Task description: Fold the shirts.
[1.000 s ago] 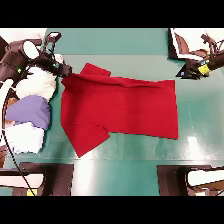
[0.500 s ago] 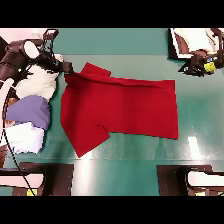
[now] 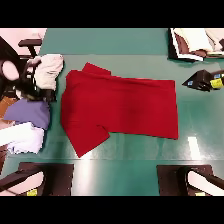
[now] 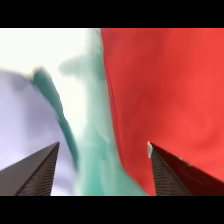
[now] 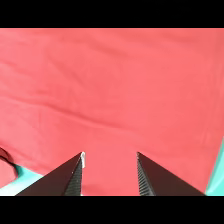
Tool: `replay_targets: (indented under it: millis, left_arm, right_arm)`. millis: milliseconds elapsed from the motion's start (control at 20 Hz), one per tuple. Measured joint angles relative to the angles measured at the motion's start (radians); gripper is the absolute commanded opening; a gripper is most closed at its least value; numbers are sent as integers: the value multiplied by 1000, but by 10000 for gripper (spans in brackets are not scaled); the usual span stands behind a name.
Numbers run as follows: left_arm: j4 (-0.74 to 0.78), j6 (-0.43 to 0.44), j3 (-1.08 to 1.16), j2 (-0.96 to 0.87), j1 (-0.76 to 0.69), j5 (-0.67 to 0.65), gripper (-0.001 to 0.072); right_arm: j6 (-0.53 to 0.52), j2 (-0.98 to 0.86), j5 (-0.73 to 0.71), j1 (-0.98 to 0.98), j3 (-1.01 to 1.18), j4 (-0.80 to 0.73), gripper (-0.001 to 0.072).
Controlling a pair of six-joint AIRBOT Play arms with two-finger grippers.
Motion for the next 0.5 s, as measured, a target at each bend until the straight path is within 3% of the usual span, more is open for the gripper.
replay_targets:
  millis: [250, 500]
  left_arm:
    - [-166, 2, -333, 132, 32, 72, 641]
    - [-295, 16, -477, 153, 39, 204, 641]
  right_arm:
    - [-2, 102, -41, -6, -109, 6, 377]
    - [-2, 131, -51, -6, -135, 6, 378]
